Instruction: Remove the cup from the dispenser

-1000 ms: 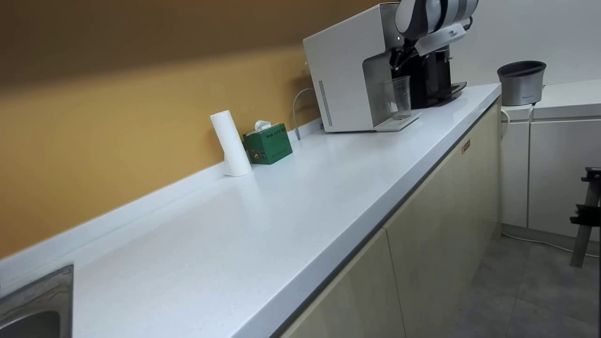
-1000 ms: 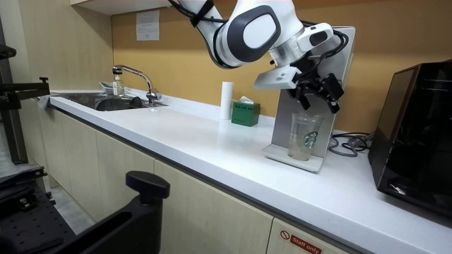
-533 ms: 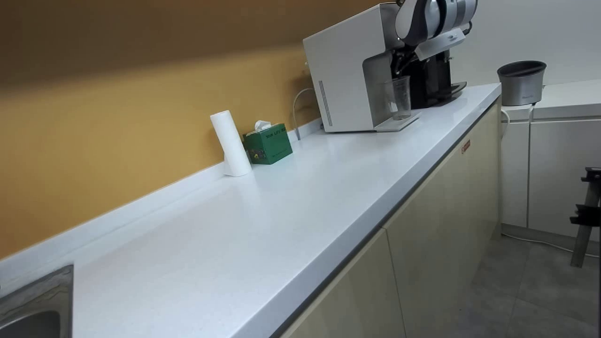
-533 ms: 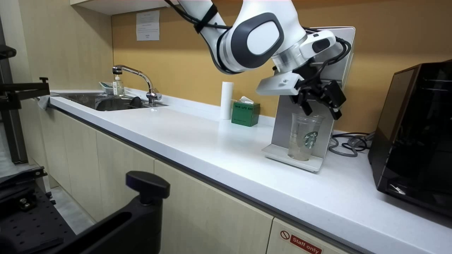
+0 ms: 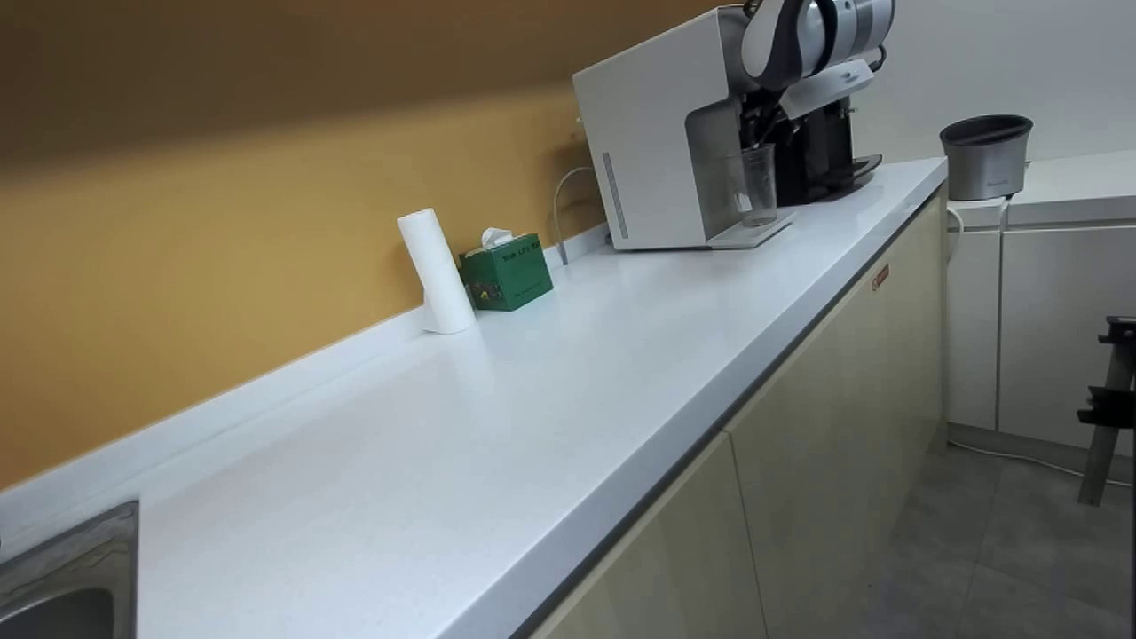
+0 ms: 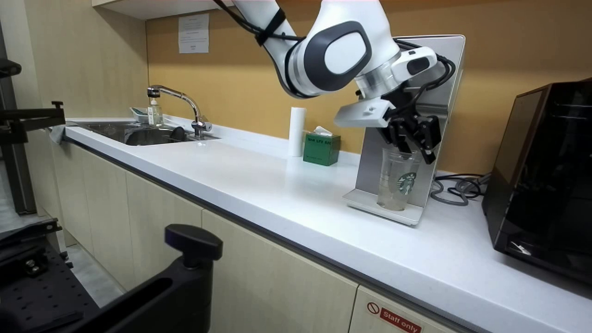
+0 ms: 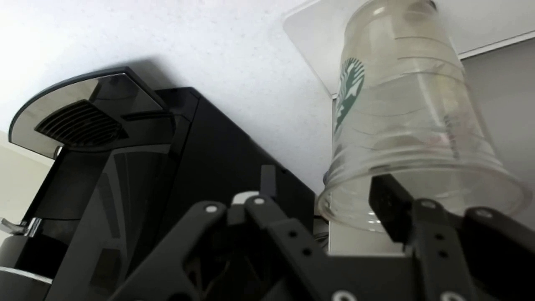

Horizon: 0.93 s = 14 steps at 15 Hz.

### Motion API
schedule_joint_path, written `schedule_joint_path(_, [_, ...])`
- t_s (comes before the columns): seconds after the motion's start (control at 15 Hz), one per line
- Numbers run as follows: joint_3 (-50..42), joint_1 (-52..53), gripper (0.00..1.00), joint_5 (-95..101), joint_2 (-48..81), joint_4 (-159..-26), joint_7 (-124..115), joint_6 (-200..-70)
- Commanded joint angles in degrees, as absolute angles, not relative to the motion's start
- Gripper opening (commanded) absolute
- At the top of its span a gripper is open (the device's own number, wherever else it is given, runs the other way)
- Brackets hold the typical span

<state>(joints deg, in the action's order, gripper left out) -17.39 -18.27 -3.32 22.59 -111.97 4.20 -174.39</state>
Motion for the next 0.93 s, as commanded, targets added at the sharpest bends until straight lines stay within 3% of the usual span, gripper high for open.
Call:
schedule_joint_path(0.0, [-16.47,-18.81,0.31,-3.11,22.42,-110.44,2.59,-171.25])
schedule_joint_path(0.33, [-15.10,-20.04,0.00,-4.02,20.69,-111.31,3.34,-167.73])
schedule_joint_path(0.87, [-16.83,-20.11,0.01,-2.26,11.52,-118.41,4.99,-159.46])
